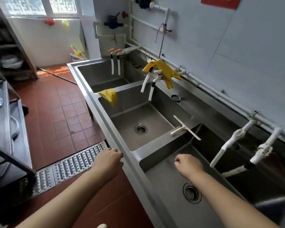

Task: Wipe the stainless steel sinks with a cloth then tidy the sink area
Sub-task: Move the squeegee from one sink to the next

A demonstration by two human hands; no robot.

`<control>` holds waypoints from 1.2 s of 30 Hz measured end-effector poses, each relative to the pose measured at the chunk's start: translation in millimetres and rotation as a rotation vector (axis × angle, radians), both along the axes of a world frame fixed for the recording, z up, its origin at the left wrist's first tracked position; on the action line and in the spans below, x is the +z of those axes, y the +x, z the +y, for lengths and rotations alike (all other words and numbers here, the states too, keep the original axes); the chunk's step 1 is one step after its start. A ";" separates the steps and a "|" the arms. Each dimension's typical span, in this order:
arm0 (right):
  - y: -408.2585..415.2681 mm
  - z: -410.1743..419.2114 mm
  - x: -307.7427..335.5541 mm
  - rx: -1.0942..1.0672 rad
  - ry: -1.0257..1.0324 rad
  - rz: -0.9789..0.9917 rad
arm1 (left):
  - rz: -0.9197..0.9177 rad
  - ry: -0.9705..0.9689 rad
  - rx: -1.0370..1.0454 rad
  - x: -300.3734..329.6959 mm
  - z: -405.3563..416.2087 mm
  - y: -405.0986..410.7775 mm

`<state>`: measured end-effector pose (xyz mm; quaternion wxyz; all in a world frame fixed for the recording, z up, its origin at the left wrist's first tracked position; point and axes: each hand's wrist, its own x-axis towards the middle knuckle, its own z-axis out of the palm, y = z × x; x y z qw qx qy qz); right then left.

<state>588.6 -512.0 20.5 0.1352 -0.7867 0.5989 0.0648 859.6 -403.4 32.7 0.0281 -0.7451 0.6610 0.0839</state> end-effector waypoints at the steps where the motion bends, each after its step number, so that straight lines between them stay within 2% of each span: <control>1: 9.4 -4.4 -0.1 -0.025 0.004 0.005 | 0.007 -0.011 -0.013 1.0 -9.1 14.2; 7: 65.1 -24.2 -0.3 -0.179 0.045 0.035 | 0.036 -0.016 -0.062 1.4 -54.9 96.8; 12: 94.7 -42.6 -1.6 -0.299 0.090 0.005 | 0.033 0.002 -0.134 -1.2 -94.4 128.8; 17: 103.5 -76.1 -9.9 -0.418 0.068 -0.026 | 0.074 0.016 -0.181 -10.9 -135.3 131.8; 30: 81.3 -195.0 -60.9 -0.822 0.041 -0.305 | 0.039 0.113 -0.185 -40.9 -239.2 112.8; 36: 74.3 -217.6 -84.2 -0.883 0.108 -0.267 | 0.024 0.141 -0.225 -53.8 -262.5 95.8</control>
